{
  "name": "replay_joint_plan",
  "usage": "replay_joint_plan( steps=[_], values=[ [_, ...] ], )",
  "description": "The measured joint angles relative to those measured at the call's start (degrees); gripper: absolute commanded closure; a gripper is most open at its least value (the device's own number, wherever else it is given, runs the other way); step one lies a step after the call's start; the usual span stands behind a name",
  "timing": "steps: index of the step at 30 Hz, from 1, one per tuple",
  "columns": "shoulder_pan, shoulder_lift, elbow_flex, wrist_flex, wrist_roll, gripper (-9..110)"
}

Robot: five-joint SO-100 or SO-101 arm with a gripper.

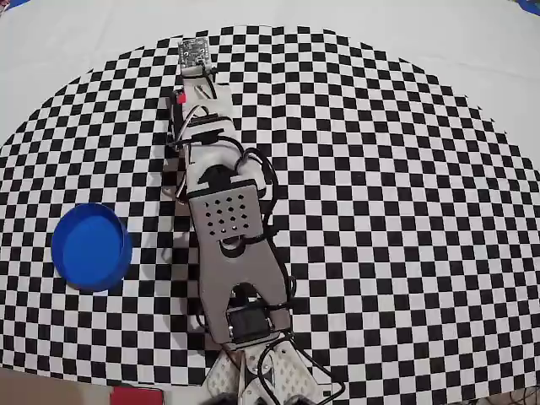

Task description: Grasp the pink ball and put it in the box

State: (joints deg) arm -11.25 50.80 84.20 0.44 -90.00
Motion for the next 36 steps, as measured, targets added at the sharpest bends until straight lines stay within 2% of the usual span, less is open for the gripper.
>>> replay_joint_plan(
  steps=[5, 36],
  values=[
    [0.18, 0.0, 0.0, 0.0, 0.0, 101],
    [0.18, 0.09, 0.0, 0.0, 0.0, 101]
  ],
)
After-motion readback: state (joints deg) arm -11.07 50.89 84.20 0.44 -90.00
